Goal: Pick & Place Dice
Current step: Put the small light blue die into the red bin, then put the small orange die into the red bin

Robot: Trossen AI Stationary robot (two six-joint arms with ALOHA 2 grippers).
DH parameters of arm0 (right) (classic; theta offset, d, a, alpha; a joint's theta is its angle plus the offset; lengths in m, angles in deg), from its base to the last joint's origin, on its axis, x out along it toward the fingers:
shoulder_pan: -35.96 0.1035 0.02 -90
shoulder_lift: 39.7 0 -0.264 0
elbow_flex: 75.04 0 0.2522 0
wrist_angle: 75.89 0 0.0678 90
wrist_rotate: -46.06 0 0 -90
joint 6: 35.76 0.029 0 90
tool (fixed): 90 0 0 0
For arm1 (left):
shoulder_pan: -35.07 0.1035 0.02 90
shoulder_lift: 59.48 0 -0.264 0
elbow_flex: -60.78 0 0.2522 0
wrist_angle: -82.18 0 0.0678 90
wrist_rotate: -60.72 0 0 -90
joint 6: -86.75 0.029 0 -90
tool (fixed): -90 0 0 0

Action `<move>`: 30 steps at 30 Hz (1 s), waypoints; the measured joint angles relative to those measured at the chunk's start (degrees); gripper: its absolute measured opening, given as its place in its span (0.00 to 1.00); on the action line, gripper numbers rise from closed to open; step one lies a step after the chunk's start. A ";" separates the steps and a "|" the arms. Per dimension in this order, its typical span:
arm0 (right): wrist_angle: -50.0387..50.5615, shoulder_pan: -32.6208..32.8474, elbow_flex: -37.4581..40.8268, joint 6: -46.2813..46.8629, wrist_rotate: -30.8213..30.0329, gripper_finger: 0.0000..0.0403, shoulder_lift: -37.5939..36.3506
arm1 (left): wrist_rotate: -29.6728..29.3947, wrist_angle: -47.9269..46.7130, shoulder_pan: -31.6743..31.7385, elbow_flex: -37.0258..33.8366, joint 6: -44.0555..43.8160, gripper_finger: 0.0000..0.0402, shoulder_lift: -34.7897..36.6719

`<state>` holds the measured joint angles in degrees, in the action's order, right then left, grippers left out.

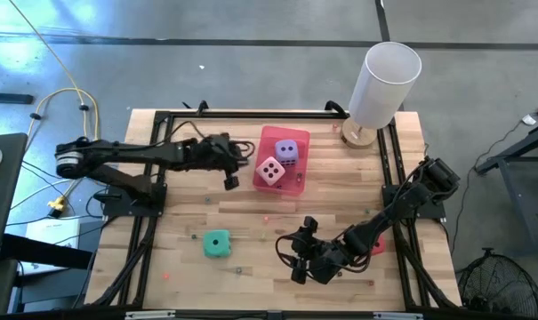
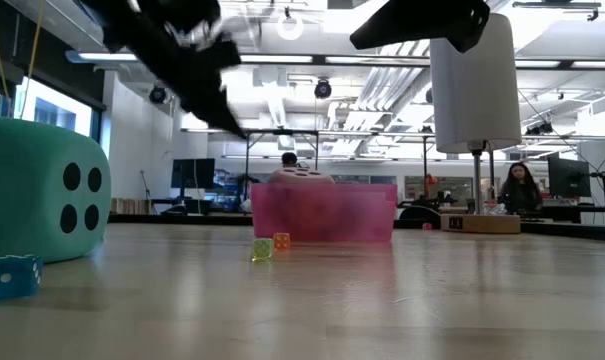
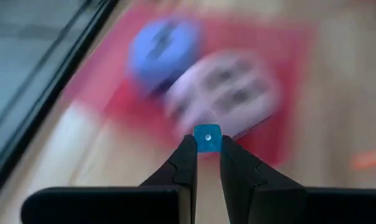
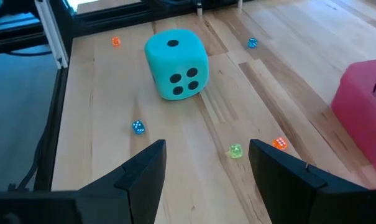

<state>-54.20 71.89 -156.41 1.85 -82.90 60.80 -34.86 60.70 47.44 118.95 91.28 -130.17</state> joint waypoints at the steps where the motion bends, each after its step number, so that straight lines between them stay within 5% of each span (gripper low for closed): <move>1: 0.03 -0.08 0.00 0.22 -0.03 0.55 0.00 | 3.56 2.19 -0.61 0.06 -0.05 0.09 0.50; 6: 0.32 -0.03 0.00 -0.28 0.04 0.55 0.00 | 19.11 15.24 -3.29 0.10 1.57 0.09 -2.18; 17: 0.72 0.19 0.00 -1.69 -0.09 0.55 0.25 | 16.60 40.64 -2.73 0.01 1.35 0.09 -21.46; 30: 2.30 -0.65 0.00 -4.96 0.46 0.55 0.35 | 12.43 47.35 -1.52 0.01 -1.36 0.39 -24.84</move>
<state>-51.90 71.24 -156.41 -3.10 -82.43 61.15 -22.43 108.05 45.92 118.97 89.92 -155.00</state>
